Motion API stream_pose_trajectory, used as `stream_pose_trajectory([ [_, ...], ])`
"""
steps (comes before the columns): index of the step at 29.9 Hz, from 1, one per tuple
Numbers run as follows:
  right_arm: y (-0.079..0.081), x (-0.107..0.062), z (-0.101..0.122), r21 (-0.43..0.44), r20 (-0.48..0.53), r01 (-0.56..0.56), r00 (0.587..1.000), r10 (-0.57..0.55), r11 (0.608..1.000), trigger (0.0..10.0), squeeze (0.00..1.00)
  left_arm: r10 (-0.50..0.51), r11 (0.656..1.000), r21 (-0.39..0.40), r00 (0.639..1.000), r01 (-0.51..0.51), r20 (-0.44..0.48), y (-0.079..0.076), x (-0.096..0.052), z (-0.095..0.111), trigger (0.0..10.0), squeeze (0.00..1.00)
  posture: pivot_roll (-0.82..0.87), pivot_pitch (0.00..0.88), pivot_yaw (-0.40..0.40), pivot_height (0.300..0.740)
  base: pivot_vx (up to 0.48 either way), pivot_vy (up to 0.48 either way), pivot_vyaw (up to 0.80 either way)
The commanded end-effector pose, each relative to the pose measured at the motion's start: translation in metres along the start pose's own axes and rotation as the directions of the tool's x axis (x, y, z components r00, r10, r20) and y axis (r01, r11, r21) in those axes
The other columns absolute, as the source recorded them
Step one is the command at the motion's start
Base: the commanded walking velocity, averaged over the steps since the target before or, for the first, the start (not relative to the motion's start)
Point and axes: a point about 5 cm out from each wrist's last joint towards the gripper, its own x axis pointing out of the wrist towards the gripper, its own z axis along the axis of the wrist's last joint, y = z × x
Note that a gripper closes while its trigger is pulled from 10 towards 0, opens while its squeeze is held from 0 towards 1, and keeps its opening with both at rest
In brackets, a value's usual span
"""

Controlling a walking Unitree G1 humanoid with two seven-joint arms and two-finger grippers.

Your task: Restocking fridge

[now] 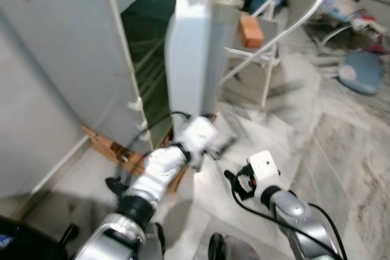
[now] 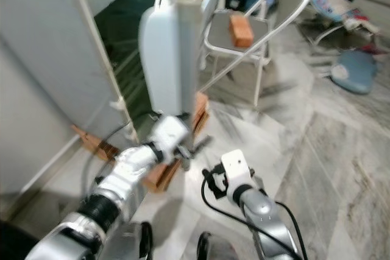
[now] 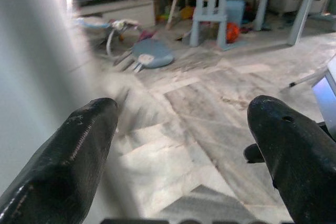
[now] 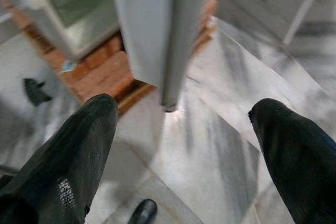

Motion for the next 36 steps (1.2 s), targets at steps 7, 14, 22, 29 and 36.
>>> stream_pose_trajectory([
  [7,-0.009,0.004,-0.001,0.011,0.003,0.054,0.999,-0.054,0.998,10.0,0.00,0.317,0.943,-0.089,0.947,-0.321,-0.053,0.053,-0.037,-0.018,10.0,0.00,0.06,0.083,-0.057,0.740,0.000,0.000,0.00],
  [14,-0.007,0.014,0.000,0.016,0.002,0.090,0.996,-0.090,0.996,10.0,0.00,0.406,0.904,-0.115,0.911,-0.412,-0.075,0.063,-0.073,-0.025,10.0,0.00,0.07,0.053,-0.029,0.740,0.000,-0.221,-0.31],
  [22,-0.006,0.034,0.022,0.031,0.064,0.088,0.994,-0.090,0.996,10.0,0.00,0.485,0.857,-0.138,0.868,-0.497,-0.111,0.061,-0.100,-0.039,10.0,0.00,0.08,0.020,-0.008,0.740,0.000,-0.455,-0.50],
  [29,-0.005,0.042,0.050,0.054,0.204,0.105,0.972,-0.114,0.993,10.0,0.00,0.508,0.841,-0.139,0.851,-0.523,-0.130,0.065,-0.107,-0.039,10.0,0.00,0.09,0.007,0.005,0.740,0.000,-0.429,0.00],
  [36,-0.005,0.049,0.055,0.067,0.223,0.115,0.966,-0.127,0.991,10.0,0.00,0.509,0.840,-0.149,0.852,-0.522,-0.120,0.066,-0.100,-0.033,10.0,0.00,0.09,0.004,-0.002,0.740,0.294,-0.376,-0.34],
])
